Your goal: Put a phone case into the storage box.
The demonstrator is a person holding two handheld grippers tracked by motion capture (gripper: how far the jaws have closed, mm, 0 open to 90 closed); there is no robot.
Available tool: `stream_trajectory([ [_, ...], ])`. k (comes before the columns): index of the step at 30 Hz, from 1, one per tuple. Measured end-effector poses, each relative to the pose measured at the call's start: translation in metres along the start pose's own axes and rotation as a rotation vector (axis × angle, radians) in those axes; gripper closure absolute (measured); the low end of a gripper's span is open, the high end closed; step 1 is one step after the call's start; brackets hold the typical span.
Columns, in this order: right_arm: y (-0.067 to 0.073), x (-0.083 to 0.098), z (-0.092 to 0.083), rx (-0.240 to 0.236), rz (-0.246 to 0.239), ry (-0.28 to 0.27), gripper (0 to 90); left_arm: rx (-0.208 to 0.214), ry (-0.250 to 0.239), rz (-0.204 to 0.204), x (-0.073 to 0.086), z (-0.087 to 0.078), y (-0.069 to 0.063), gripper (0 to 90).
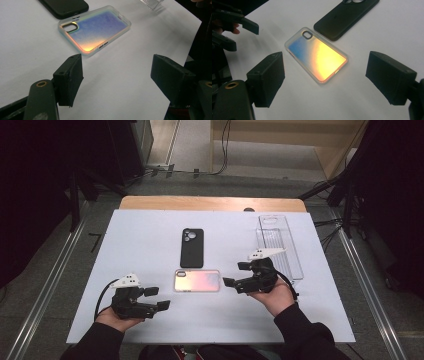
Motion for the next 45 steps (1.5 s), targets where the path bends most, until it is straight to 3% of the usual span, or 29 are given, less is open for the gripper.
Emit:
stream_trajectory([
  [9,-0.005,-0.013,0.013,0.041,0.027,-0.015,13.8,0.0,-0.006,-0.001,0.0,0.0,0.0,26.3],
  [16,-0.009,-0.023,0.026,0.014,0.03,-0.031,20.4,-0.006,-0.005,0.005,0.0,0.0,0.0,26.3],
  [27,-0.019,-0.03,0.047,0.027,0.018,-0.013,23.5,-0.005,-0.015,-0.001,-0.001,0.0,0.0,26.5],
  [30,-0.025,-0.03,0.053,0.028,0.034,-0.013,26.9,-0.005,-0.014,-0.001,-0.001,0.0,0.001,26.5],
  [33,-0.031,-0.028,0.059,0.013,0.044,-0.006,38.4,-0.003,-0.015,0.004,-0.001,0.0,0.0,26.5],
  [35,-0.036,-0.025,0.066,0.008,0.049,0.017,56.3,-0.003,-0.015,0.004,-0.001,0.0,0.0,26.5],
  [36,-0.038,-0.023,0.068,0.01,0.045,0.032,62.6,-0.002,-0.015,0.005,-0.001,0.0,0.0,26.5],
  [37,-0.038,-0.023,0.068,0.01,0.045,0.032,62.6,-0.003,-0.015,0.003,-0.001,0.0,0.0,26.5],
  [38,-0.041,-0.021,0.072,0.017,0.04,0.051,76.6,-0.004,-0.017,0.002,-0.001,0.0,0.0,26.5],
  [39,-0.041,-0.021,0.072,0.017,0.04,0.051,76.6,-0.002,-0.017,0.002,-0.001,0.0,0.0,26.5],
  [40,-0.045,-0.018,0.076,0.011,0.03,0.061,87.4,-0.002,-0.018,0.005,-0.001,0.0,0.0,26.6],
  [45,-0.053,-0.014,0.082,0.012,0.048,0.069,87.7,-0.001,-0.02,0.004,-0.002,0.0,0.0,26.6],
])
Point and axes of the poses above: each handheld gripper's, and its own axes: z roughly forward along the jaws, x roughly out of its underside, y roughly to its left, the point moved 8 cm from there along z, roughly forward along the jaws, and after that the axes turned 13 degrees about -x, right-handed, at the moved point
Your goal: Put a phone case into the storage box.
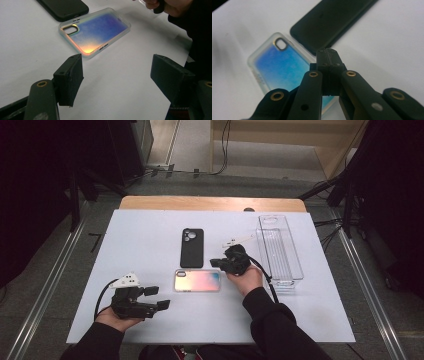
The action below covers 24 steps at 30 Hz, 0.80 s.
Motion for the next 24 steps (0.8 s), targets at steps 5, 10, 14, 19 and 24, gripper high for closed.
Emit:
stream_trajectory([
  [5,-0.012,0.003,0.006,0.052,0.0,0.023,87.6,0.002,0.0,0.004,0.0,0.0,0.0,26.6],
  [10,-0.018,0.008,0.012,0.041,0.016,0.042,87.6,0.004,-0.003,0.005,-0.001,0.0,-0.001,26.6],
  [14,-0.016,0.012,0.016,0.04,0.003,0.076,87.6,0.003,-0.002,0.005,-0.001,0.0,0.0,26.7],
  [19,-0.012,0.015,0.014,0.012,0.005,0.094,87.6,0.003,-0.001,0.005,0.0,0.0,0.0,26.6],
  [24,-0.004,0.02,0.013,-0.016,-0.001,0.115,87.6,0.002,-0.001,0.005,0.0,0.0,0.0,26.6],
])
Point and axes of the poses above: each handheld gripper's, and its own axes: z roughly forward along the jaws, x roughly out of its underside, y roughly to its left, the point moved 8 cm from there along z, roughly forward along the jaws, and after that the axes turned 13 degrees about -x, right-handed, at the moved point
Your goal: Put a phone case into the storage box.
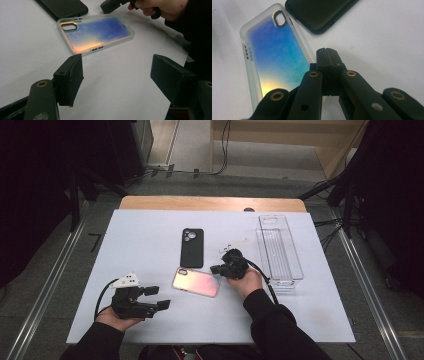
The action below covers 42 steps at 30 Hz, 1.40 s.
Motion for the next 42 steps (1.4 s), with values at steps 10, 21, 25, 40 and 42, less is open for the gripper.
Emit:
stream_trajectory([
  [10,0.011,0.011,-0.003,-0.031,-0.011,0.016,87.6,-0.003,0.003,0.0,0.0,0.0,0.0,26.6],
  [21,0.027,0.022,-0.004,-0.064,-0.027,0.053,87.6,0.002,-0.003,0.001,-0.001,-0.001,0.0,26.6],
  [25,0.028,0.016,-0.014,-0.044,-0.04,0.011,79.2,0.003,-0.004,-0.003,-0.001,-0.001,0.0,26.6],
  [40,0.06,0.021,-0.067,-0.158,-0.083,-0.056,33.7,0.011,-0.005,-0.008,-0.001,-0.003,0.0,26.5],
  [42,0.063,0.023,-0.071,-0.16,-0.092,-0.058,31.7,0.009,-0.004,-0.004,-0.001,-0.002,0.0,26.5],
])
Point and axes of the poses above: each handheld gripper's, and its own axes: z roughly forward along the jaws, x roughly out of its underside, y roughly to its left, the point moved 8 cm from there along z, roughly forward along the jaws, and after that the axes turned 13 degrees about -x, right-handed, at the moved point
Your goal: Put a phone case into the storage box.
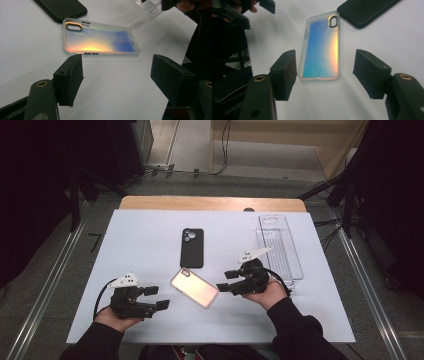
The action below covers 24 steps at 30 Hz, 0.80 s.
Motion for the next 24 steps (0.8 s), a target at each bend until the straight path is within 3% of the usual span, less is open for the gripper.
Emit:
stream_trajectory([
  [3,0.008,0.007,-0.012,0.0,-0.034,-0.002,27.2,0.001,0.002,0.0,0.0,0.0,0.0,26.5],
  [16,0.013,0.04,-0.042,0.011,-0.001,-0.006,23.7,0.027,0.001,-0.018,-0.001,0.0,-0.002,26.3],
  [24,0.015,0.061,-0.054,0.02,-0.008,0.007,23.2,0.024,0.006,-0.008,0.0,0.0,-0.003,25.9],
])
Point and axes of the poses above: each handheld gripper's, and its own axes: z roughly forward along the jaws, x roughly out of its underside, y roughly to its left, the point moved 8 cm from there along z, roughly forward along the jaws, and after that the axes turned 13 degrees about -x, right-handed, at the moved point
